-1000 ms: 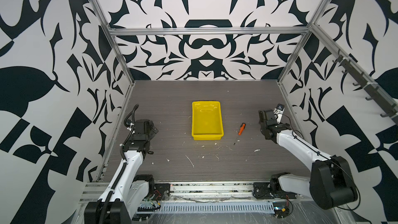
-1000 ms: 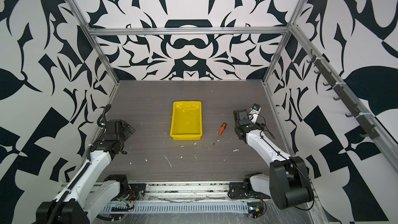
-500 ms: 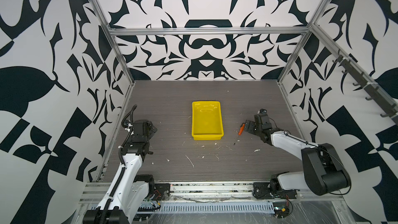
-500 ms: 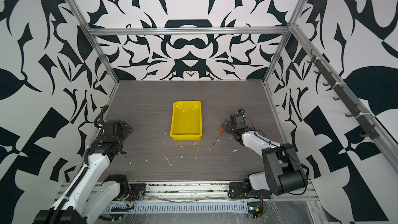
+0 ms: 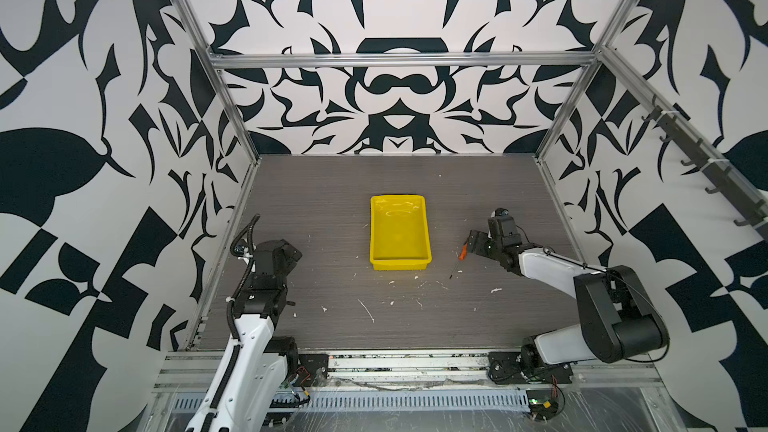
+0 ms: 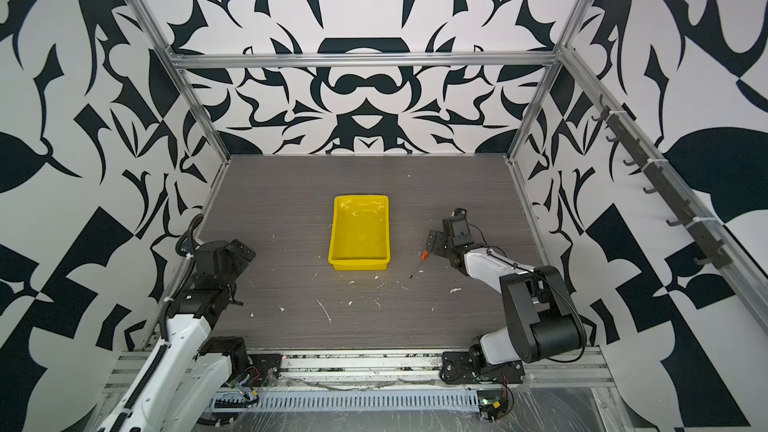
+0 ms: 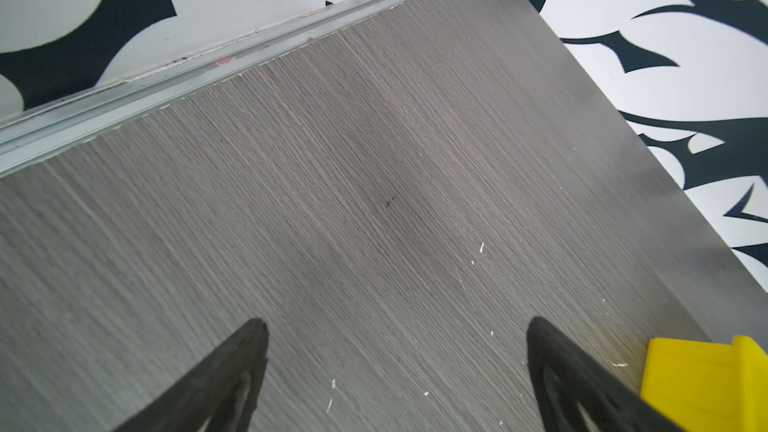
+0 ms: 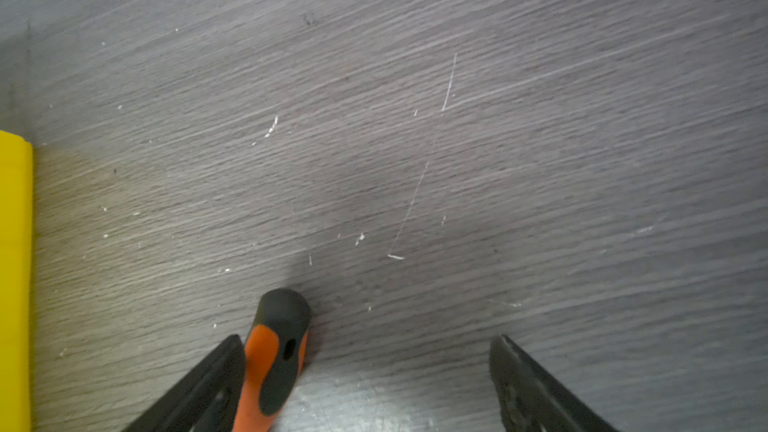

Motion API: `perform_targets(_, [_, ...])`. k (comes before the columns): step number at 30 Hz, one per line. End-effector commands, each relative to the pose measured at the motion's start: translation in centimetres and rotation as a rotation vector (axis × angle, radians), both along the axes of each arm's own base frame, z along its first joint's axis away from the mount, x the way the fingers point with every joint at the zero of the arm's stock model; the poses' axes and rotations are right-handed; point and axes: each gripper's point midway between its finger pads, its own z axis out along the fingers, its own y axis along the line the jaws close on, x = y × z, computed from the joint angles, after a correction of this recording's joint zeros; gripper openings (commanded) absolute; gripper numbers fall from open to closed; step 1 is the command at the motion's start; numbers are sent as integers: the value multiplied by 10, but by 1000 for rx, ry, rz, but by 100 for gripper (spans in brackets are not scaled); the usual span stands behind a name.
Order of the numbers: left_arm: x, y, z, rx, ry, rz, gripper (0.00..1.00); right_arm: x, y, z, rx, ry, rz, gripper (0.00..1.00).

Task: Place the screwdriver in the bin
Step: 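Lower the right gripper over the screwdriver handle and close on it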

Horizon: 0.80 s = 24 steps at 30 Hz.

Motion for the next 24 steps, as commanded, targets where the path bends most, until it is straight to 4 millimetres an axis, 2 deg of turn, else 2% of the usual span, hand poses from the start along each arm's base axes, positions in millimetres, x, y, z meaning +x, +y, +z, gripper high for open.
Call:
perform_targets(1, [-5, 4, 0, -6, -29, 27, 100, 10, 5, 12, 13, -32, 15, 91])
perform_targets(6, [-8, 5, -1, -8, -53, 39, 100, 9, 15, 16, 13, -50, 61, 89])
perform_targets(9, [-4, 2, -1, -12, -62, 19, 100, 9, 28, 20, 31, -85, 119, 89])
perform_targets(12, [-5, 1, -2, -17, -39, 13, 100, 10, 37, 17, -47, -61, 150, 89])
perform_targets(15, [-4, 2, -4, -14, -33, 24, 100, 12, 52, 13, -129, -27, 202, 77])
perform_targets(17, [0, 0, -5, -18, -32, 9, 100, 12, 55, 12, -205, -13, 216, 70])
perform_targets(24, [3, -3, -8, -23, 19, -8, 100, 12, 53, 14, -219, -25, 202, 67])
